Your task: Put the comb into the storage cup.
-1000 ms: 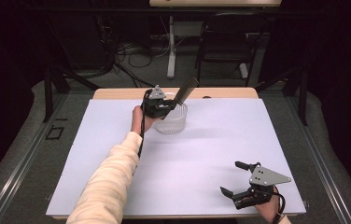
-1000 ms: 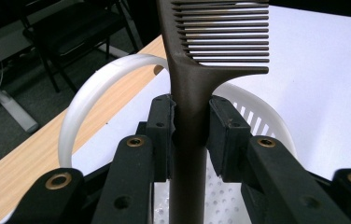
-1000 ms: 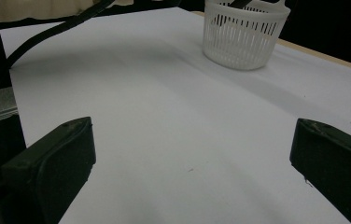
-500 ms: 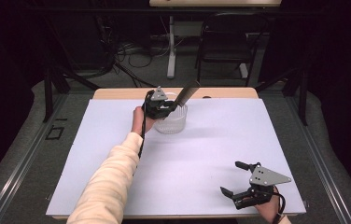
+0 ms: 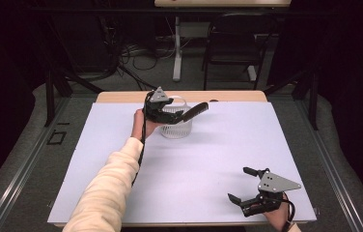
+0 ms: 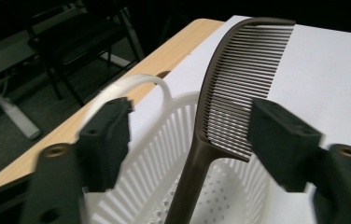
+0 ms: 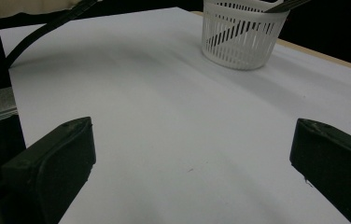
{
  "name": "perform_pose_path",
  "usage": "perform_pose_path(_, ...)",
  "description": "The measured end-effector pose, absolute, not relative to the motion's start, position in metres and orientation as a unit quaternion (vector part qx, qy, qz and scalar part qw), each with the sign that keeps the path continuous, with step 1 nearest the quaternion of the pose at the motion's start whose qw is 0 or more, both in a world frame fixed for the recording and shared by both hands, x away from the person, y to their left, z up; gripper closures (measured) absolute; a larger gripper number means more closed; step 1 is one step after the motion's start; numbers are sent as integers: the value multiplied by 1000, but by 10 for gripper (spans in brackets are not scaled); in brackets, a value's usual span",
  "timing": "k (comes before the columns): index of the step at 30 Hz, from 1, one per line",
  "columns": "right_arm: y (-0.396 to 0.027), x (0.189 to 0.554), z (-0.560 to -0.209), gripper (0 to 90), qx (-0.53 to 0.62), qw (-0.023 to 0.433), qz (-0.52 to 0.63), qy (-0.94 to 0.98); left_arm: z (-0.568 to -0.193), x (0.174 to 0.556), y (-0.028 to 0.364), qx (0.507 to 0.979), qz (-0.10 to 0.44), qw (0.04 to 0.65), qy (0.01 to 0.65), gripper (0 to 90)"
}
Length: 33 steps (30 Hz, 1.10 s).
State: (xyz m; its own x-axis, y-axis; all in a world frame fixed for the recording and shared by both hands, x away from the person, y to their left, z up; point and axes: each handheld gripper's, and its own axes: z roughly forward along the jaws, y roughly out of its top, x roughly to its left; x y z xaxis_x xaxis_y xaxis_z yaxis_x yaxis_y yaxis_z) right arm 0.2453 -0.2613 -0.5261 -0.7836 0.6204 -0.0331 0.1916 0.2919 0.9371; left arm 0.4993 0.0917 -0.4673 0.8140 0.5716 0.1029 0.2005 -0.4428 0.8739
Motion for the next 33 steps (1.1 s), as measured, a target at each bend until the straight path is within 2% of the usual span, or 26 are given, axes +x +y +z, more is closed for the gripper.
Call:
perform_pose_path(6, -261, 246, -526, 0, 262, 199, 534, 778, -460, 494, 94, 834, 195, 461, 231, 171)
perform_pose_path(11, -260, 245, -526, 0, 263, 199, 534, 778, -454, 489, 95, 839, 191, 453, 236, 132)
perform_pose_path(17, -261, 245, -526, 0, 262, 199, 534, 779, -448, 484, 97, 847, 184, 433, 246, 6)
perform_pose_path(33, -261, 245, -526, 0, 261, 200, 535, 778, -436, 466, 109, 857, 168, 411, 260, 0)
